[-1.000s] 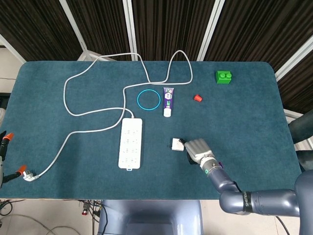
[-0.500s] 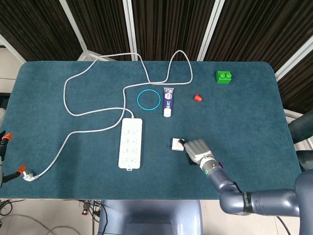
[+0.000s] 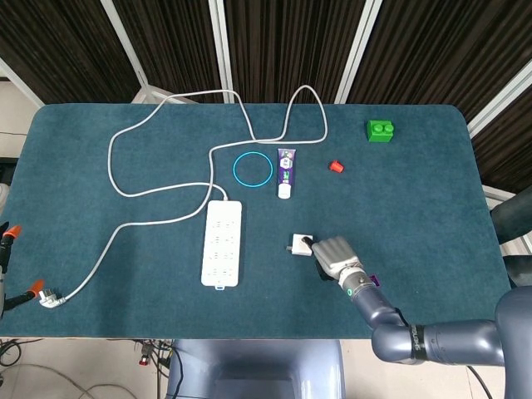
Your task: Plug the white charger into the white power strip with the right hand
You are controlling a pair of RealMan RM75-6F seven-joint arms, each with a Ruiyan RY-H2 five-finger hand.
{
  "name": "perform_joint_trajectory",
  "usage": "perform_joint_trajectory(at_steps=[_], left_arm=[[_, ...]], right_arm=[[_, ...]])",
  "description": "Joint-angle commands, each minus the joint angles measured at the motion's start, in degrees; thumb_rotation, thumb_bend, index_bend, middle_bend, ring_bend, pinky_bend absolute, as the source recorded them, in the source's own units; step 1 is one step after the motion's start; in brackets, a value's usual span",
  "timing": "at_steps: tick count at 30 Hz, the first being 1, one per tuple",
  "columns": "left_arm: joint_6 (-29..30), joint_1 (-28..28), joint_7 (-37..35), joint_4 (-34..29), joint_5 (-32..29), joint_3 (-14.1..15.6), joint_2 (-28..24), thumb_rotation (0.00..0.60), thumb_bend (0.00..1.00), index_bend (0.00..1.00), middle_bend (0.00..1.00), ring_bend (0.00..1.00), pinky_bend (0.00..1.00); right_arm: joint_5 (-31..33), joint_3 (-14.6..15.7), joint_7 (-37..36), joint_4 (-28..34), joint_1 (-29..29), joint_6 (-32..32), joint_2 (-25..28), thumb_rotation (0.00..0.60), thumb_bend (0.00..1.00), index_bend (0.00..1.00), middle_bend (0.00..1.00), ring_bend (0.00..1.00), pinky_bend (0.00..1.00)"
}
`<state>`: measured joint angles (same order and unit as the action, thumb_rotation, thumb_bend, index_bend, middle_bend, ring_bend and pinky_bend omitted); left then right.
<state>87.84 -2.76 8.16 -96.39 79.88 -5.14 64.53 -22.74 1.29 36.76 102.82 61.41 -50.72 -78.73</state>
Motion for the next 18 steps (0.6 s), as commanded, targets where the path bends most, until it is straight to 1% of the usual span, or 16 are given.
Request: perform_joint_trajectory(at_steps=[1, 18], left_arm=[[0.0, 0.0, 0.0, 0.0, 0.0, 0.0, 0.0, 0.600, 0.15, 0.10, 0.00, 0.00, 0.00], [0.1, 0.0, 0.0, 0.2, 0.3, 0.1, 0.1, 0.600, 0.15, 0.10, 0.00, 0.00, 0.00]], right_arm=[[0.1, -0.1, -0.1, -0.1, 0.1, -0.1, -0.1, 0.600, 0.80, 0.14, 0.85, 0.87, 0.85], [3.8, -0.7, 0.7, -4.0, 1.9, 0.6, -2.0, 0.600, 0.80, 0.15, 0.85, 0.87, 0.85]])
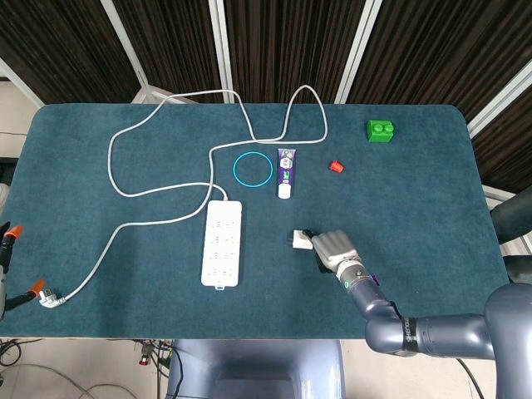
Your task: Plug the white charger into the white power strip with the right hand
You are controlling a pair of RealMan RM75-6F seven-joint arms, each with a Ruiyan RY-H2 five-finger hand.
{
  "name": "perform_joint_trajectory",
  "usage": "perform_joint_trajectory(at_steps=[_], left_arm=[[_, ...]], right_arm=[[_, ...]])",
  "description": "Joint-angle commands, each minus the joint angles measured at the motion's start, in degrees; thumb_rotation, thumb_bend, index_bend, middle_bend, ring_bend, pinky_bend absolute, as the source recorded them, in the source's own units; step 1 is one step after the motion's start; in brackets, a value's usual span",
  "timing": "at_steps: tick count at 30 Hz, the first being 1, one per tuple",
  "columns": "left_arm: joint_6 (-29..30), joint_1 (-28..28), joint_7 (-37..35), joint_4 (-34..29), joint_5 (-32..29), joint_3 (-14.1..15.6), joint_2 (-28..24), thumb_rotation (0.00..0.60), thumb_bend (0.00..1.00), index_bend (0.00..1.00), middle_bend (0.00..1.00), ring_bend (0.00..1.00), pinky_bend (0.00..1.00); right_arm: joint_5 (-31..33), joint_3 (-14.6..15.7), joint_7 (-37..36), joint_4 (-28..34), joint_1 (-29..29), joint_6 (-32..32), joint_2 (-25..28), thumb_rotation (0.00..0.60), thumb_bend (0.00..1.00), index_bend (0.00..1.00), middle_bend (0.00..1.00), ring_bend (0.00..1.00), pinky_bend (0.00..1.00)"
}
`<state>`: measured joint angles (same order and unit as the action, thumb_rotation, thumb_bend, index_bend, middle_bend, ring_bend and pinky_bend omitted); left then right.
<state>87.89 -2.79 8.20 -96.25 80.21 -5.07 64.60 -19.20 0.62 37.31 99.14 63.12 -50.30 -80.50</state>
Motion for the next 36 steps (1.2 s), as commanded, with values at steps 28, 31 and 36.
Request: perform_joint_trajectory(at_steps=[28, 31, 36], left_arm=[[-0.1, -0.2, 0.6, 0.4, 0.2, 0.0, 0.4, 0.600, 0.15, 0.10, 0.00, 0.00, 0.00], [-0.2, -0.2, 0.7, 0.4, 0.1, 0.1, 0.4, 0.600, 0.15, 0.10, 0.00, 0.00, 0.00], [0.1, -0.1, 0.6, 0.4, 0.0, -0.1, 0.3, 0.600, 0.15, 0.10, 0.00, 0.00, 0.00]], right_arm=[[7.5, -3.2, 2.2, -11.2, 4.7, 0.2, -5.8, 0.600, 0.80, 0.17, 0.85, 0.87, 0.85], [8.1, -4.0, 2.3, -12.1, 4.8, -0.3, -6.1, 0.600, 0.80, 0.17, 0.85, 0.87, 0.85], [8.9, -4.9, 3.3, -11.4, 5.2, -1.2, -4.9, 0.600, 0.80, 0.17, 0.85, 0.87, 0.85]])
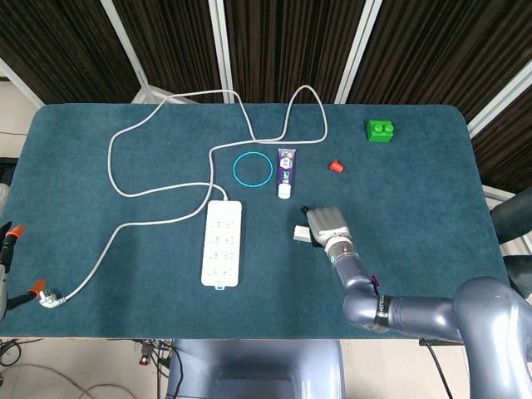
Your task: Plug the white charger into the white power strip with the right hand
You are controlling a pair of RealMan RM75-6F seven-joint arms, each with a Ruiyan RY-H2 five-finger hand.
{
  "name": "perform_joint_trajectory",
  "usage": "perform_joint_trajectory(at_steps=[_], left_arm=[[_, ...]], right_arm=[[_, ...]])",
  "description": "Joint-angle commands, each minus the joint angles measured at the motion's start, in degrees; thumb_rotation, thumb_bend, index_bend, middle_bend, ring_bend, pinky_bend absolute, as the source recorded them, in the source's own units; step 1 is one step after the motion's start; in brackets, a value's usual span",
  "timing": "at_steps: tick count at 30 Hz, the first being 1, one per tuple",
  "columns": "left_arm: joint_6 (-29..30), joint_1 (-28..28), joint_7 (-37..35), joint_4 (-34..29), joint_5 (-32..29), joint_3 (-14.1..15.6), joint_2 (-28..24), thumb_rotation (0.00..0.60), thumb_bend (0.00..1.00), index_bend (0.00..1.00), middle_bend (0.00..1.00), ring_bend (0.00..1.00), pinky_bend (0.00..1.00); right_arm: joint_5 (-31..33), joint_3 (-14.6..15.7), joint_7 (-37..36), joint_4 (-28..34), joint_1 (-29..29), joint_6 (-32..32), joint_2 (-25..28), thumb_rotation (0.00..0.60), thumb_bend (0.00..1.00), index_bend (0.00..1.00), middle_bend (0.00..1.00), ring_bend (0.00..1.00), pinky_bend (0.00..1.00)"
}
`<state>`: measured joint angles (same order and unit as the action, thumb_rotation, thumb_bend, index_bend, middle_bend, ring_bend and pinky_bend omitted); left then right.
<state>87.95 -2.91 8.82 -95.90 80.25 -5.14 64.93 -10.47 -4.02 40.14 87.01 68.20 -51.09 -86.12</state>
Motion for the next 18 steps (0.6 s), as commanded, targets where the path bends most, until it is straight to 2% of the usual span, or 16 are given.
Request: perform_joint_trajectory(at_steps=[1, 4, 7, 8, 11, 13, 16, 18], left_arm=[[0.1, 0.0, -0.1, 0.1, -0.1, -0.1, 0.0, 0.600, 0.15, 0.10, 0.00, 0.00, 0.00], [0.1, 0.0, -0.2, 0.1, -0.3, -0.2, -0.1, 0.600, 0.15, 0.10, 0.00, 0.00, 0.00], [0.1, 0.1, -0.3, 0.0, -0.3, -0.2, -0.1, 0.600, 0.15, 0.10, 0.00, 0.00, 0.00], [0.2, 0.1, -0.3, 0.0, -0.2, -0.2, -0.1, 0.600, 0.15, 0.10, 0.00, 0.00, 0.00], [0.4, 0.2, -0.4, -0.1, 0.0, -0.1, -0.2, 0.600, 0.15, 0.10, 0.00, 0.00, 0.00], [0.5, 0.3, -0.4, -0.1, 0.1, -0.1, -0.2, 0.600, 0.15, 0.10, 0.00, 0.00, 0.00], [0.5, 0.3, -0.4, -0.2, 0.2, 0.0, -0.2, 0.600, 0.15, 0.10, 0.00, 0.00, 0.00], [0.4, 0.3, -0.3, -0.2, 0.3, 0.1, -0.2, 0.600, 0.15, 0.10, 0.00, 0.00, 0.00]], right_arm=[[0.2, -0.3, 0.8, 1.4, 0.2, -1.0, 1.3, 0.600, 0.80, 0.17, 0.85, 0.87, 0.85], [-0.6, -0.5, 1.7, 3.2, 0.3, -3.2, 2.8, 0.600, 0.80, 0.17, 0.85, 0.86, 0.85], [-1.9, -1.6, 1.1, 5.8, -0.3, -5.5, 4.8, 0.600, 0.80, 0.17, 0.83, 0.80, 0.83], [-2.1, -2.0, 0.7, 6.5, -0.6, -5.9, 5.5, 0.600, 0.80, 0.16, 0.80, 0.76, 0.81], [-4.2, -3.1, -1.2, 9.6, -2.0, -7.7, 8.1, 0.600, 0.71, 0.13, 0.60, 0.64, 0.71], [-6.1, -3.6, -2.6, 11.8, -3.2, -8.1, 9.9, 0.600, 0.66, 0.10, 0.52, 0.61, 0.68], [-8.6, -3.9, -4.8, 14.5, -4.9, -7.9, 12.4, 0.600, 0.62, 0.06, 0.51, 0.61, 0.68], [-10.3, -4.0, -6.4, 16.5, -6.2, -7.4, 14.2, 0.600, 0.62, 0.06, 0.55, 0.63, 0.68]])
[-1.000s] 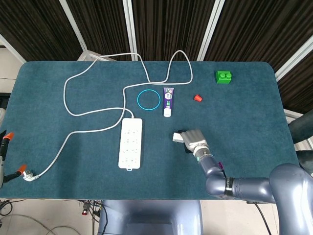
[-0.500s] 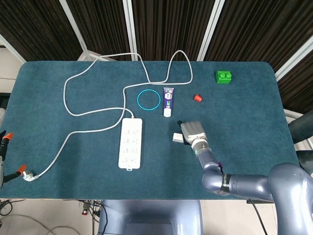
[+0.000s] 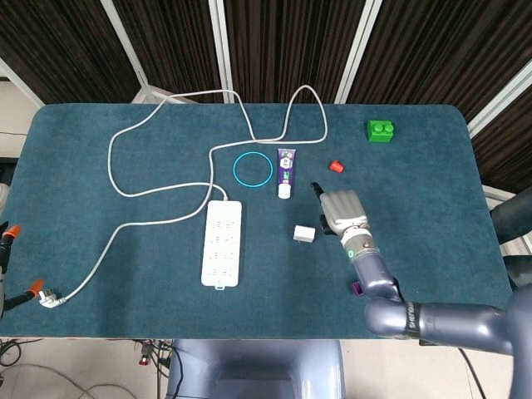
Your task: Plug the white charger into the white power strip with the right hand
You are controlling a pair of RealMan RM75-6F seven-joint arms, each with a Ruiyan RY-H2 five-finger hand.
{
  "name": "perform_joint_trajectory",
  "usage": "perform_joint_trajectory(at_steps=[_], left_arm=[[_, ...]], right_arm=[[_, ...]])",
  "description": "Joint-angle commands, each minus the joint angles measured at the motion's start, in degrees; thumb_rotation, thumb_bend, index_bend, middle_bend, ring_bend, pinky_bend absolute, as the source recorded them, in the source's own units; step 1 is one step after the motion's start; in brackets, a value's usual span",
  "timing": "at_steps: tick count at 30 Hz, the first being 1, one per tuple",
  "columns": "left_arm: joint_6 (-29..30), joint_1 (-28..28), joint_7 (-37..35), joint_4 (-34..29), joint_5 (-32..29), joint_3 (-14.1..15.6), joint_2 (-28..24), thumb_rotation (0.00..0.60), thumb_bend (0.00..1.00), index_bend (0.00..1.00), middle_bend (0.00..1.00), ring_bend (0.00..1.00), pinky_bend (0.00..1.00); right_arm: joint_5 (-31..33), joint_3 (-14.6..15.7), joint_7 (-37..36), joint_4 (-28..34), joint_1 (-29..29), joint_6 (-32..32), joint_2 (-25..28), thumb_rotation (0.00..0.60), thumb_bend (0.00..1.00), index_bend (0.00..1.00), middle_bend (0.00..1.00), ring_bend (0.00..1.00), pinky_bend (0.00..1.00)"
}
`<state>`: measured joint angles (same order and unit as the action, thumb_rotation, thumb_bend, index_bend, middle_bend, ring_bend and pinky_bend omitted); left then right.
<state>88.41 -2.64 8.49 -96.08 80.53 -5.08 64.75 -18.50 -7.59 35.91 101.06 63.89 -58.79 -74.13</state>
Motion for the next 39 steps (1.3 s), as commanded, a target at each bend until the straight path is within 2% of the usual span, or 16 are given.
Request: perform_joint_trajectory(at_steps=[1, 4, 11, 18, 39], left_arm=[[0.0, 0.0, 0.1, 0.0, 0.1, 0.0, 0.0, 0.600, 0.15, 0.10, 0.00, 0.00, 0.00], [0.0, 0.0, 0.2, 0.0, 0.0, 0.0, 0.1, 0.600, 0.15, 0.10, 0.00, 0.00, 0.00], [0.0, 0.0, 0.3, -0.1, 0.2, 0.1, 0.1, 0.600, 0.15, 0.10, 0.00, 0.00, 0.00], [-0.1, 0.0, 0.5, -0.1, 0.1, 0.1, 0.2, 0.600, 0.15, 0.10, 0.00, 0.00, 0.00], [-0.3, -0.1, 0.1, -0.1, -0.4, -0.2, 0.0, 0.600, 0.15, 0.10, 0.00, 0.00, 0.00]], right_arm=[[-3.2, -0.3, -2.8, 3.5, -2.5, 0.4, 3.1, 0.600, 0.62, 0.06, 0.57, 0.65, 0.68], [-6.3, 0.6, -3.9, 6.3, -4.4, 0.4, 5.2, 0.600, 0.62, 0.07, 0.64, 0.71, 0.68], [-10.3, 4.8, -3.8, 11.3, -7.2, 2.3, 8.0, 0.600, 0.62, 0.08, 0.67, 0.74, 0.70], [-11.9, 8.2, -2.8, 10.8, -8.5, 4.2, 6.4, 0.600, 0.62, 0.08, 0.69, 0.75, 0.70], [-9.7, 8.8, -1.9, 6.0, -7.4, 5.8, 0.0, 0.600, 0.62, 0.09, 0.69, 0.76, 0.70]])
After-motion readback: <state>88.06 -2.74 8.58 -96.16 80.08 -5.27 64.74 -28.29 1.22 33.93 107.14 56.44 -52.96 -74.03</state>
